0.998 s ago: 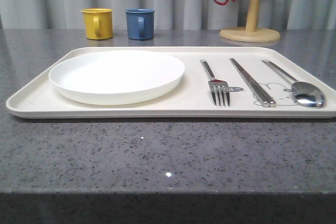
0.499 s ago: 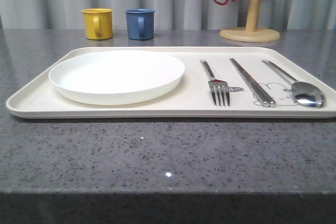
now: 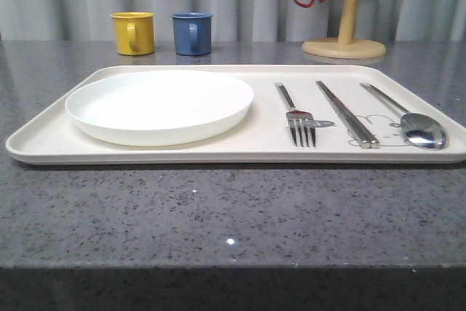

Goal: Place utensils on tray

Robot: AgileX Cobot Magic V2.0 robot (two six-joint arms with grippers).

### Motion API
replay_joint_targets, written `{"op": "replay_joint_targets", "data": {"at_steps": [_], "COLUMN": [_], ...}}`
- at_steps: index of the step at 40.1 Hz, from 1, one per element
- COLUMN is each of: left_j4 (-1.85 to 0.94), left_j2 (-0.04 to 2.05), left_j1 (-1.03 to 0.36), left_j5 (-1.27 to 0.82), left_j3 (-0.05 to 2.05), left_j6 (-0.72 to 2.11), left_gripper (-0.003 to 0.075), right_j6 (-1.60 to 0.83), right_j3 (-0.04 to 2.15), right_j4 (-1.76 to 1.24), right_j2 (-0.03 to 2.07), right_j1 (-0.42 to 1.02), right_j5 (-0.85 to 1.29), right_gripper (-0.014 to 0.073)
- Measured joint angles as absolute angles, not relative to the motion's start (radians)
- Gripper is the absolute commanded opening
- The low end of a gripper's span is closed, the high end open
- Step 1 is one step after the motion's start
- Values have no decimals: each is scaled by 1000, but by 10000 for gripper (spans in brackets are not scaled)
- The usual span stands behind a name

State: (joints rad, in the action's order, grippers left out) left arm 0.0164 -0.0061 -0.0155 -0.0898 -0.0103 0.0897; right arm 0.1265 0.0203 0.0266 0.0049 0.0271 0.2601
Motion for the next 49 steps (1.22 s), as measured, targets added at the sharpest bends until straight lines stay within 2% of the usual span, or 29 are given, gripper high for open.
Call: {"op": "replay_joint_targets", "data": {"at_steps": [49], "left_j4": [16], "left_j2": [-6], "left_j1": [-16], "left_j5": [-86], "left_j3": [-10], "left_j6": [90], "left_gripper": [-18], "right_j6": [127], "right_j3": [-26], "right_j4": [-12], "right_j2": [-10], "right_j1": [-1], "right_j5": [263], "right_gripper": [-68]}}
